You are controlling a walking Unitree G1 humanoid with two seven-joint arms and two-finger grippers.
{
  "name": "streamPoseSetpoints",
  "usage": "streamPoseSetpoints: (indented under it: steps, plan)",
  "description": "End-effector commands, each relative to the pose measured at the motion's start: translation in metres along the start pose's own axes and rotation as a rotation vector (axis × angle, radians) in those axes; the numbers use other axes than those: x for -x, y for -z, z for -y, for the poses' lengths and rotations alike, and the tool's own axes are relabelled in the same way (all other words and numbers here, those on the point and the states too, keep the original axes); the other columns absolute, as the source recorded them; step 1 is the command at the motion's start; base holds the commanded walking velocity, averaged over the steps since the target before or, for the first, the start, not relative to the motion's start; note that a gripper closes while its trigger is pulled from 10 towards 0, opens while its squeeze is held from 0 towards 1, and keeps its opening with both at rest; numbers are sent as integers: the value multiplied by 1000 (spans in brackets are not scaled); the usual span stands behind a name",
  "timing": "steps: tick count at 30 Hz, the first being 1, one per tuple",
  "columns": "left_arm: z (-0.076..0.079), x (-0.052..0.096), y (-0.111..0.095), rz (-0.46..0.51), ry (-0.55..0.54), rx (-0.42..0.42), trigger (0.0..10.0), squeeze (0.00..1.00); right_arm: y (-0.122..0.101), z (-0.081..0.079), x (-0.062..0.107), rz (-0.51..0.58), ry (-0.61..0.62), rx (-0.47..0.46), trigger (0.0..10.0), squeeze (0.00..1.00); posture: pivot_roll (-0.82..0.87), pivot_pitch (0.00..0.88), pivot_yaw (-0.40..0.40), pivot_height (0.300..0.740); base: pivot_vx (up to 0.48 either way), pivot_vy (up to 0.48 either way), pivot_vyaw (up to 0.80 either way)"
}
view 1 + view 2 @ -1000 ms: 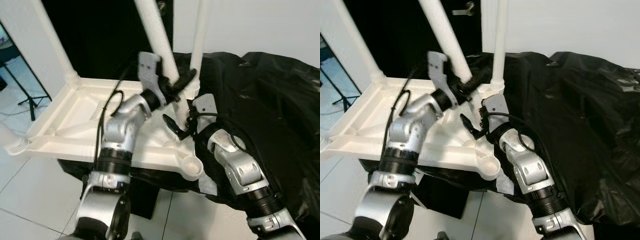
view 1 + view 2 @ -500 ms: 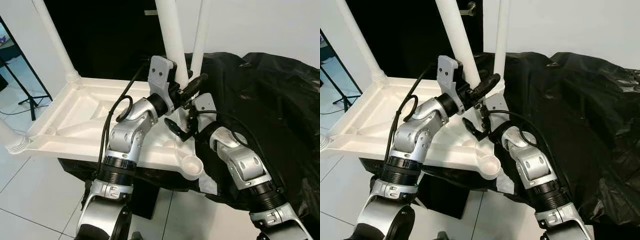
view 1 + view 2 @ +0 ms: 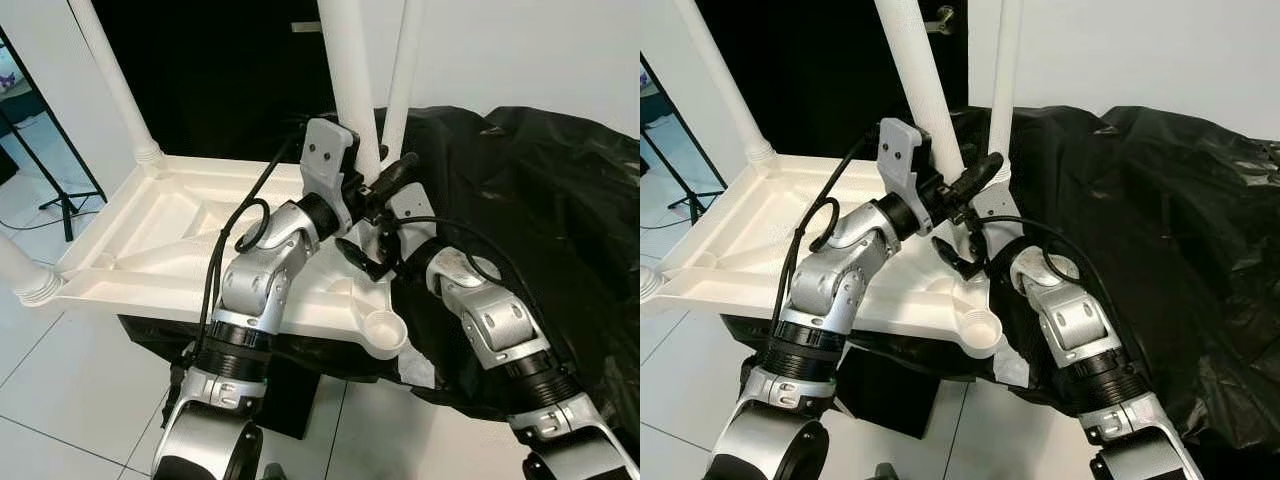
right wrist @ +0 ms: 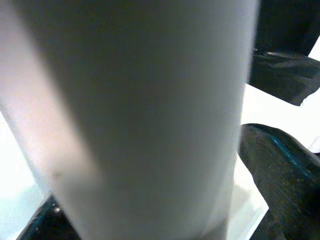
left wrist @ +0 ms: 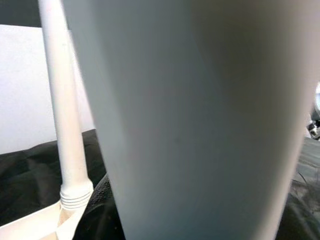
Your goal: Building children table
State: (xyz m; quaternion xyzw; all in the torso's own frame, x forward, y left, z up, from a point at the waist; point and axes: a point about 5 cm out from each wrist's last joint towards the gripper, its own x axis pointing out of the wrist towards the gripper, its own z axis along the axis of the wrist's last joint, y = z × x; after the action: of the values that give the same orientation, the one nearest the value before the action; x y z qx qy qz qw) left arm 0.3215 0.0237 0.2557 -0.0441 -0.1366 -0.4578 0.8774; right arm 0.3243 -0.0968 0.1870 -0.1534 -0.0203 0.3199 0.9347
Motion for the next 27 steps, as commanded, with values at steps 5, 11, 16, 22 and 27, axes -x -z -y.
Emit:
streamPoseSetpoints:
  steps: [5,11,16,22,27]
  plan:
    - [6,-6,3,-24,44,-14,10000,0,-17,-14,1,110,-89,76,10000,0,12,0,26,740,0,0,0]
    - [4,-8,5,-27,37,-10,10000,0,-19,-15,4,154,-108,82,10000,0,13,0,24,740,0,0,0]
    - [1,-8,2,-20,27,-6,10000,0,-20,-15,7,186,-111,84,3765,0,12,0,24,740,0,0,0]
    - [-3,-8,-1,-9,20,-6,10000,0,-17,-13,9,190,-101,70,0,0,8,0,23,740,0,0,0]
    - [-5,-8,-2,-5,18,-11,10000,0,-15,-10,10,184,-84,56,0,0,7,0,22,740,0,0,0]
